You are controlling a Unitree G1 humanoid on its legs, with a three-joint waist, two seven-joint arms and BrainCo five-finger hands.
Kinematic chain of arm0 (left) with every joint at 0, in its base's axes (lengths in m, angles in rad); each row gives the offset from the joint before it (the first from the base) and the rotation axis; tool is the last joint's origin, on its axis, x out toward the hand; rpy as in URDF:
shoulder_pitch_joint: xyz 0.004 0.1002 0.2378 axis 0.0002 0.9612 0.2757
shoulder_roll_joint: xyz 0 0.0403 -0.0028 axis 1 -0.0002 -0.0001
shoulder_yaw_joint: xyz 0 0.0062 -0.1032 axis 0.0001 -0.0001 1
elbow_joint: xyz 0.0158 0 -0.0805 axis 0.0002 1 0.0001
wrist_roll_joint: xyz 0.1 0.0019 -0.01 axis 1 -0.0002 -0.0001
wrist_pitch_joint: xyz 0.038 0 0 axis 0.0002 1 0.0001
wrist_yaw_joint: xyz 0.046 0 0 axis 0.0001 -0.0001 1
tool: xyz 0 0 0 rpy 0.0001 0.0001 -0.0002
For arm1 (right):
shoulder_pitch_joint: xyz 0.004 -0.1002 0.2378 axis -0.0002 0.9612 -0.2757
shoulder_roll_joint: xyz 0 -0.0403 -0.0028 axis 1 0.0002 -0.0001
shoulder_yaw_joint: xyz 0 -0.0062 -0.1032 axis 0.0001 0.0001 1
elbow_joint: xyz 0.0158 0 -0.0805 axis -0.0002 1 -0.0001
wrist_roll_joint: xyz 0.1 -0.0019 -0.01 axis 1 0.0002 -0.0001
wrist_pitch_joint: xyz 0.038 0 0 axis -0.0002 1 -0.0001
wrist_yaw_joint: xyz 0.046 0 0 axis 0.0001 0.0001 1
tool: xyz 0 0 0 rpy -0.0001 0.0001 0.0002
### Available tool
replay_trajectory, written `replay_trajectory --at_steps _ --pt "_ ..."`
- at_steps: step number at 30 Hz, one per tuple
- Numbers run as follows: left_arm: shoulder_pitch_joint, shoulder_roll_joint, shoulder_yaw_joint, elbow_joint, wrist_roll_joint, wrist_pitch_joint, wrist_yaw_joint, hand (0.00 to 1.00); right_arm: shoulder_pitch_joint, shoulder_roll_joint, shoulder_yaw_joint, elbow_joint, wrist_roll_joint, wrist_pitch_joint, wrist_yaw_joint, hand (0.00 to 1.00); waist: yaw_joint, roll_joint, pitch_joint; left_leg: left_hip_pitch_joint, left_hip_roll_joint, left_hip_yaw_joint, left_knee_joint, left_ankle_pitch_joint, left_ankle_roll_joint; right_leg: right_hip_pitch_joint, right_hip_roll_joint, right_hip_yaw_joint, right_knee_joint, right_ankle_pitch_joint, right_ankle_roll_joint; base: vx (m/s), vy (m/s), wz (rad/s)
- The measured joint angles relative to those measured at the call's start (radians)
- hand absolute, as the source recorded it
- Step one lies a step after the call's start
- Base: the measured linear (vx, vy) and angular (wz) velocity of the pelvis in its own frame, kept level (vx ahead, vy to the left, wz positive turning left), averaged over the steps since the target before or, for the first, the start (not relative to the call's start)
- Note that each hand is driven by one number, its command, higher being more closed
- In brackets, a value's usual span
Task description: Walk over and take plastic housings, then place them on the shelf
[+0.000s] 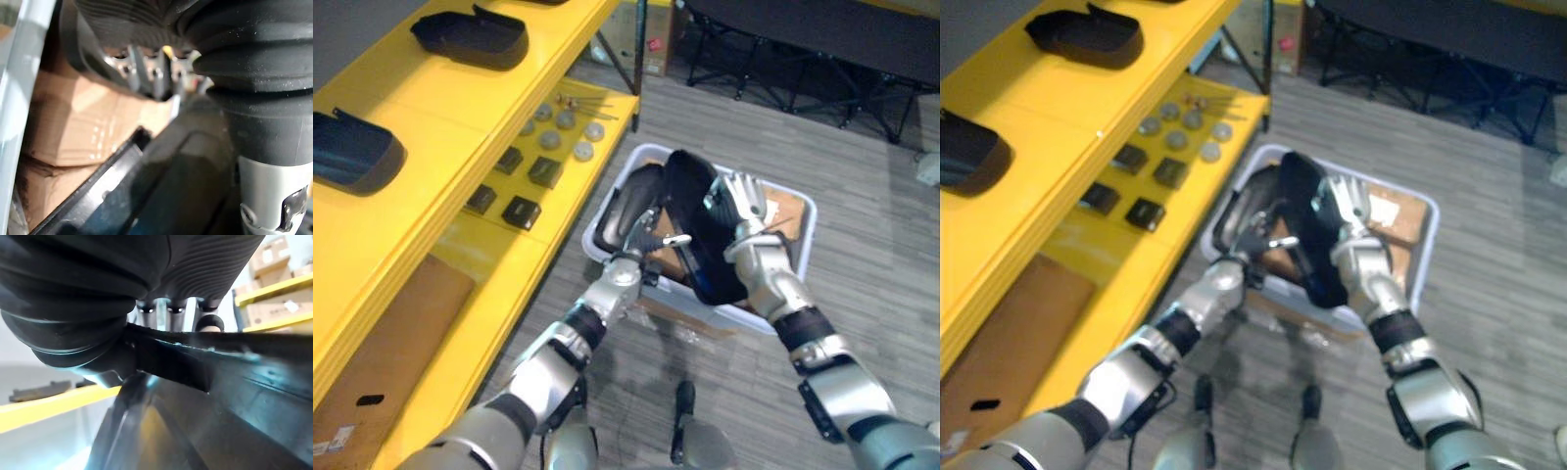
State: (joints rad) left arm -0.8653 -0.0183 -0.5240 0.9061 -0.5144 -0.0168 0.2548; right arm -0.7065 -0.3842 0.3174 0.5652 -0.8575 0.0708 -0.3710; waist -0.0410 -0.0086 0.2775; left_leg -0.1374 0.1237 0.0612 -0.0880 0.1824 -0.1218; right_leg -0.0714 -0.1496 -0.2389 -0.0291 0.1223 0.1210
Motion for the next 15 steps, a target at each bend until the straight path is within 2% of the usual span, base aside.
replay_trajectory --at_steps 6,9,12,15 --pt "0.0 0.001 0.016 -0.002 -0.014 -0.003 0.019 0.0 -0.041 0.001 -0.024 0.205 0.002 0.014 0.001 1.0 0.002 -0.002 0.001 -0.013 0.001 0.004 0.0 0.0 0.0 -0.018 0.0 0.005 0.005 0.001 -0.001 -0.01 -0.01 -0.02" --pt "0.002 0.014 0.048 -0.058 -0.019 -0.01 0.047 0.0 -0.089 -0.014 -0.113 0.357 0.031 0.025 0.001 1.0 0.006 -0.005 0.003 -0.056 0.002 0.003 0.003 0.01 -0.001 -0.075 0.0 0.011 0.03 0.003 -0.003 -0.04 -0.023 -0.02" --pt "0.045 0.037 0.078 -0.212 -0.013 -0.041 0.077 0.0 -0.109 -0.061 -0.207 0.458 0.072 0.056 -0.001 1.0 0.015 -0.004 0.026 -0.078 -0.002 0.001 0.005 0.015 0.0 -0.104 -0.005 0.015 0.05 0.003 -0.004 -0.01 -0.006 0.01" --pt "0.098 0.06 0.118 -0.371 0.02 -0.076 0.104 0.0 -0.131 -0.14 -0.278 0.494 0.099 0.079 -0.011 1.0 0.021 0.021 0.077 -0.101 -0.009 -0.014 0.005 0.016 0.002 -0.131 -0.014 0.009 0.073 -0.006 -0.001 -0.06 -0.015 0.1"
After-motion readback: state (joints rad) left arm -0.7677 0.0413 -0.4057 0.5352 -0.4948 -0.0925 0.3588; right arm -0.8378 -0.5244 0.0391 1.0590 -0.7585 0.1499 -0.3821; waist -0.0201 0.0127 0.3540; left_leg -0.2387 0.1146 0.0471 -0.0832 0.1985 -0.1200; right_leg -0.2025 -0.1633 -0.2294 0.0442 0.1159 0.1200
